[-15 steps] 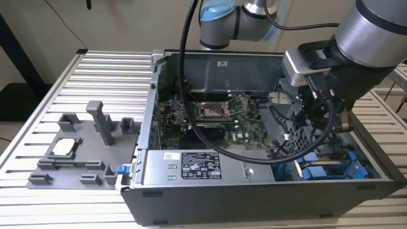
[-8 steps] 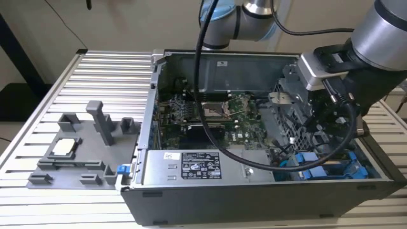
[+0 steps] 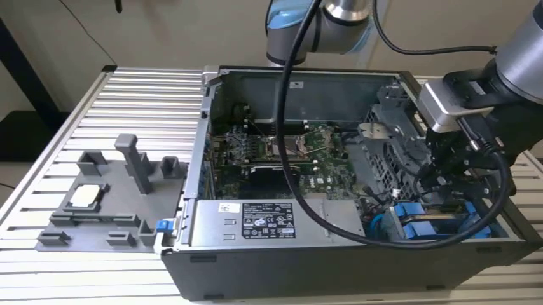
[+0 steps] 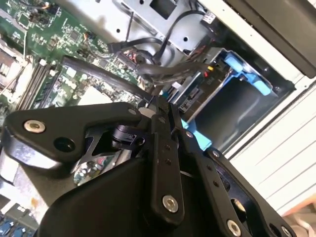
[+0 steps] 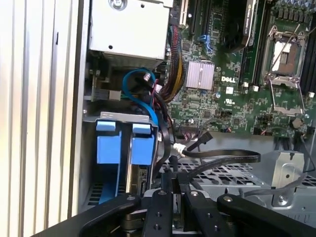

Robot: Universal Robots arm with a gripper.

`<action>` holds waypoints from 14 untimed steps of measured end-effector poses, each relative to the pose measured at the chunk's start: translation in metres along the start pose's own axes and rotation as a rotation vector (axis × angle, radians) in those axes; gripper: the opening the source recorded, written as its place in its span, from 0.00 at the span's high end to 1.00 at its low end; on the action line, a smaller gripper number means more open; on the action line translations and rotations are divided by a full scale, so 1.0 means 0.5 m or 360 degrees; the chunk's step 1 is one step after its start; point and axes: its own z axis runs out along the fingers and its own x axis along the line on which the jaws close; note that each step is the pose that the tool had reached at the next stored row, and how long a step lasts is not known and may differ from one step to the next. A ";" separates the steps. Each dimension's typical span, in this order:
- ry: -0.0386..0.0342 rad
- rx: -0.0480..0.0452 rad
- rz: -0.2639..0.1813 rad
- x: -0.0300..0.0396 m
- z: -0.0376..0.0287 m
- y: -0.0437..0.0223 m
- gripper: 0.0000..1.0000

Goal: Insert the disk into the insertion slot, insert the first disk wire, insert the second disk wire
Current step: 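Insert the first disk wire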

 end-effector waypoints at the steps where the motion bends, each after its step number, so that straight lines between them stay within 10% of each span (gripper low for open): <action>1: 0.0000 0.0000 0.0000 0.004 0.000 0.000 0.84; 10: 0.0022 0.0017 0.0101 0.013 0.003 0.001 0.84; 14: 0.0061 0.0018 0.0122 0.014 0.005 -0.005 0.84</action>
